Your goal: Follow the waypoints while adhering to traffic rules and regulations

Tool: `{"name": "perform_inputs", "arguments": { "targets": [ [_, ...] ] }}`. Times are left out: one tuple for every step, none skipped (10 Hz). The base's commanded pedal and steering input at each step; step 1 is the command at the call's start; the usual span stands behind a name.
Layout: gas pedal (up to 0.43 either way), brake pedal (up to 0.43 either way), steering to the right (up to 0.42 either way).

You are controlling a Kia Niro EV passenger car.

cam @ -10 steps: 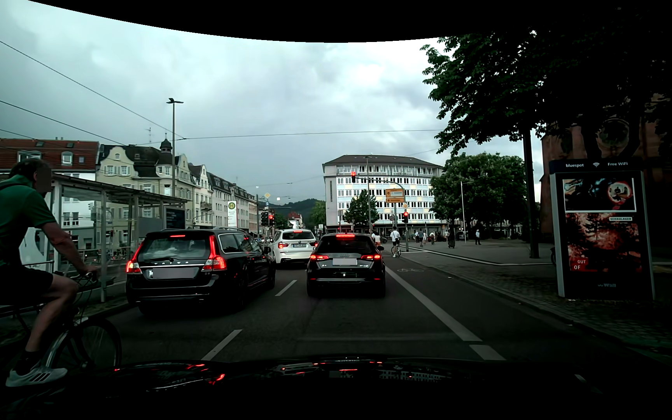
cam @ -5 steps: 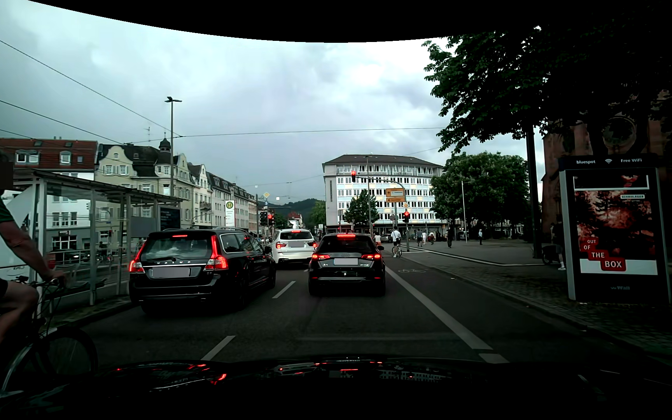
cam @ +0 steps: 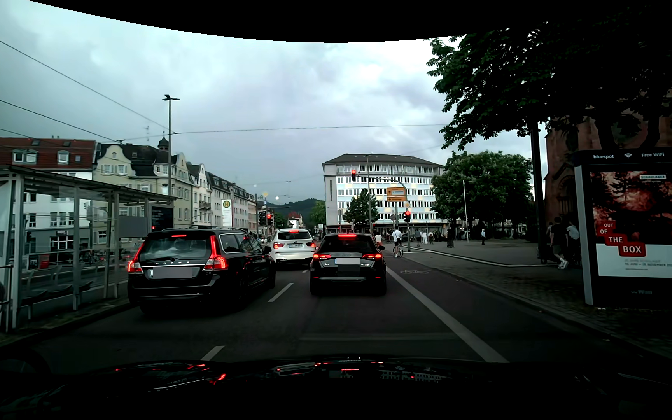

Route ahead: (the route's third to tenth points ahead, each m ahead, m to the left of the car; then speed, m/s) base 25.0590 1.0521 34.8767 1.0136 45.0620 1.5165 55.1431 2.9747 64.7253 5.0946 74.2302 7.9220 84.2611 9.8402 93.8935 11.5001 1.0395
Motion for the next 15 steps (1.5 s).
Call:
{"name": "perform_inputs", "arguments": {
  "targets": [
    [0.000, 0.055, -0.006],
    [0.000, 0.055, -0.006],
    [0.000, 0.061, -0.007],
    [0.000, 0.061, -0.007],
    [0.000, 0.055, -0.007],
    [0.000, 0.043, -0.008],
    [0.000, 0.037, -0.008],
    [0.000, 0.037, -0.009],
    [0.000, 0.030, -0.010],
    [0.000, 0.037, -0.010],
    [0.000, 0.043, -0.010],
    [0.000, 0.043, -0.010],
    [0.000, 0.043, -0.011],
    [0.000, 0.043, -0.012],
    [0.000, 0.049, -0.011]
  ]
}}
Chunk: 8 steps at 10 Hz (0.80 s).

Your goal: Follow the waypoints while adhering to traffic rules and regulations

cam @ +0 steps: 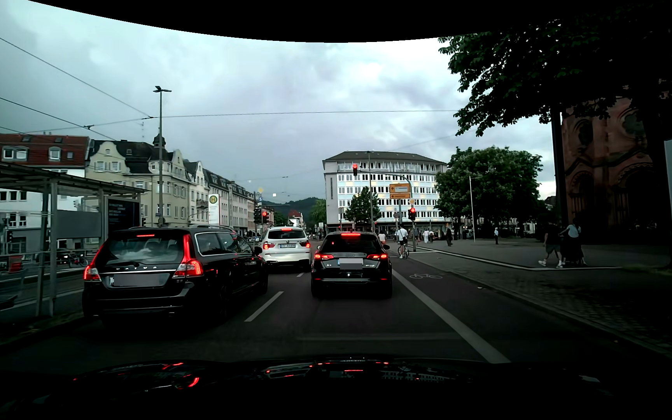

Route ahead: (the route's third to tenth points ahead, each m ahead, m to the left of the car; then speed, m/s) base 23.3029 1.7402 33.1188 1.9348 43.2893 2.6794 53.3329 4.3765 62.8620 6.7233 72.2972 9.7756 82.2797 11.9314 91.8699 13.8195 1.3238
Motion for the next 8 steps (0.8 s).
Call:
{"name": "perform_inputs", "arguments": {
  "targets": [
    [0.000, 0.055, -0.011],
    [0.000, 0.061, -0.011],
    [0.000, 0.073, -0.011],
    [0.000, 0.073, -0.011],
    [0.000, 0.079, -0.011],
    [0.000, 0.079, -0.011],
    [0.000, 0.085, -0.010],
    [0.000, 0.091, -0.009]
  ]
}}
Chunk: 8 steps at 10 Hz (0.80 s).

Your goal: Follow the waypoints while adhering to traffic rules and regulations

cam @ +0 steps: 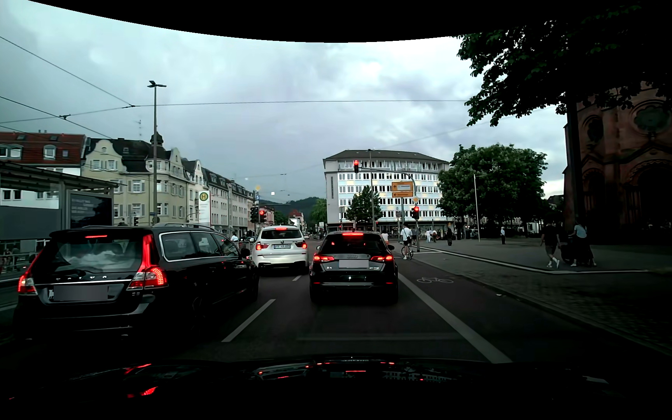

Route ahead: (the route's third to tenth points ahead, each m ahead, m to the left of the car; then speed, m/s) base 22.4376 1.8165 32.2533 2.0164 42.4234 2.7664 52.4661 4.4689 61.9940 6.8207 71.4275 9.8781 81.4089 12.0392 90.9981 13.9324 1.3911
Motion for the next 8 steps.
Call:
{"name": "perform_inputs", "arguments": {
  "targets": [
    [0.000, 0.098, -0.009],
    [0.000, 0.110, -0.009],
    [0.000, 0.116, -0.009],
    [0.000, 0.122, -0.008],
    [0.000, 0.134, -0.007],
    [0.000, 0.146, -0.007],
    [0.000, 0.165, -0.006],
    [0.000, 0.171, -0.005]
  ]
}}
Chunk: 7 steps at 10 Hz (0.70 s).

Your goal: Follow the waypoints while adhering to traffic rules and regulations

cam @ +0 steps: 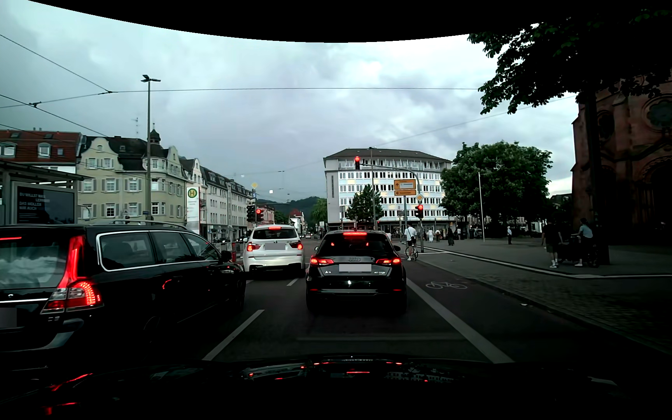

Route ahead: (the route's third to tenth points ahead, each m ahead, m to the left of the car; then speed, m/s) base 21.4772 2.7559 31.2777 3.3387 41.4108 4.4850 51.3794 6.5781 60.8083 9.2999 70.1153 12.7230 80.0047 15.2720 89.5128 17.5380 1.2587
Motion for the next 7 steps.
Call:
{"name": "perform_inputs", "arguments": {
  "targets": [
    [0.000, 0.171, -0.004],
    [0.000, 0.177, -0.003],
    [0.000, 0.183, -0.003],
    [0.000, 0.189, -0.003],
    [0.000, 0.183, -0.002],
    [0.000, 0.183, -0.002],
    [0.000, 0.183, -0.002]
  ]
}}
